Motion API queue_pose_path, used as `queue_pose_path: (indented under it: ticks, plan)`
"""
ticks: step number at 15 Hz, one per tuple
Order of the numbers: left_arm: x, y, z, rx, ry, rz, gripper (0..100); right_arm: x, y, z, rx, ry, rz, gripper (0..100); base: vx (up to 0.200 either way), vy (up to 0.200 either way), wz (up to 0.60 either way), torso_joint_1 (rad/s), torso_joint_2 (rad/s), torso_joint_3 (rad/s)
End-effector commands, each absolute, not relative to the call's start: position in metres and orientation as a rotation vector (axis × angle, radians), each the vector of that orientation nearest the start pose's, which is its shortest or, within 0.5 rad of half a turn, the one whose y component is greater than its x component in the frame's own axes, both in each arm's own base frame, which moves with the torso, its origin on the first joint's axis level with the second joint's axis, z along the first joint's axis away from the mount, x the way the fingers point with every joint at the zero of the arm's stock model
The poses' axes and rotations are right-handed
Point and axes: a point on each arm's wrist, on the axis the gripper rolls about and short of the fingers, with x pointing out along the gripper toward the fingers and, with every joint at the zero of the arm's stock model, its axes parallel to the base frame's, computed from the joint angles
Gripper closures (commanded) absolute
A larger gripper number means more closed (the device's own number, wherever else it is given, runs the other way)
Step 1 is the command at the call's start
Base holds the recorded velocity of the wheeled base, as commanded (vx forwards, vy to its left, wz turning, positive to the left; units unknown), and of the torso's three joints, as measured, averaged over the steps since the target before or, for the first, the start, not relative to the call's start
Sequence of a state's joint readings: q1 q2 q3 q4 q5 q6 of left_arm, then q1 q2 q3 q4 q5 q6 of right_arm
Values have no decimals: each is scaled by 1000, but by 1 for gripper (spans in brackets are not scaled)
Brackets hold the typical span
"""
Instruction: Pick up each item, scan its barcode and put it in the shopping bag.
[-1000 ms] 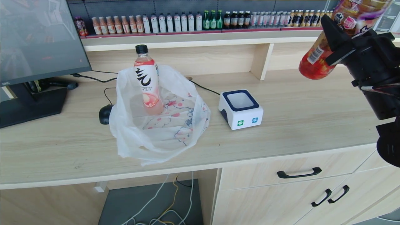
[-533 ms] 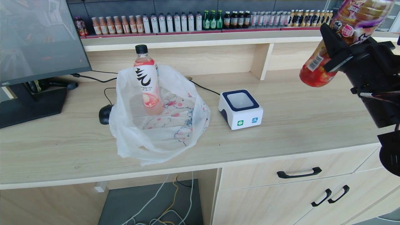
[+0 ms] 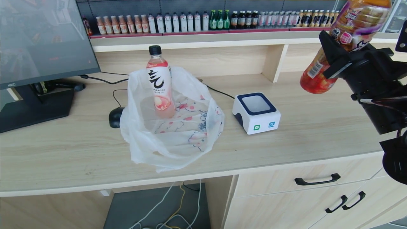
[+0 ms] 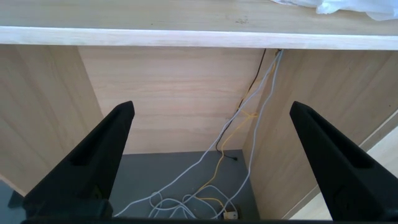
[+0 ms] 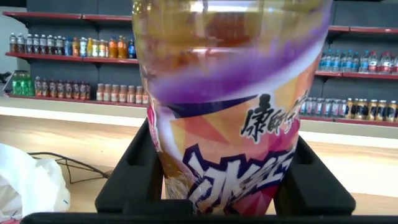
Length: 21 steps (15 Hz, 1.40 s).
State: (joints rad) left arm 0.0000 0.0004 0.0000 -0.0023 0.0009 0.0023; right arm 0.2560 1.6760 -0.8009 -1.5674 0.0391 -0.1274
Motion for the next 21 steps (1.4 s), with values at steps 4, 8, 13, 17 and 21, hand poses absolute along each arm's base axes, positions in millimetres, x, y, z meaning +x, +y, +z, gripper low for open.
queue_pose_path:
  ticks: [4,8,13,17,21]
  plan:
    - [-23,0,76,2,-3,3,0,270,78,275,-38,-700,260,100,0,200,0,5,5,1]
    - [-23,0,76,2,-3,3,0,266,81,274,-34,-695,274,100,0,200,0,4,4,4]
    - [-23,0,76,2,-3,3,0,266,80,272,-36,-686,268,100,0,200,0,3,2,4]
    - [-23,0,76,5,-3,3,0,265,80,271,-35,-683,269,100,0,50,0,1,1,1]
    - [-23,0,76,5,-3,2,0,265,80,268,-37,-671,270,100,0,0,0,0,0,0]
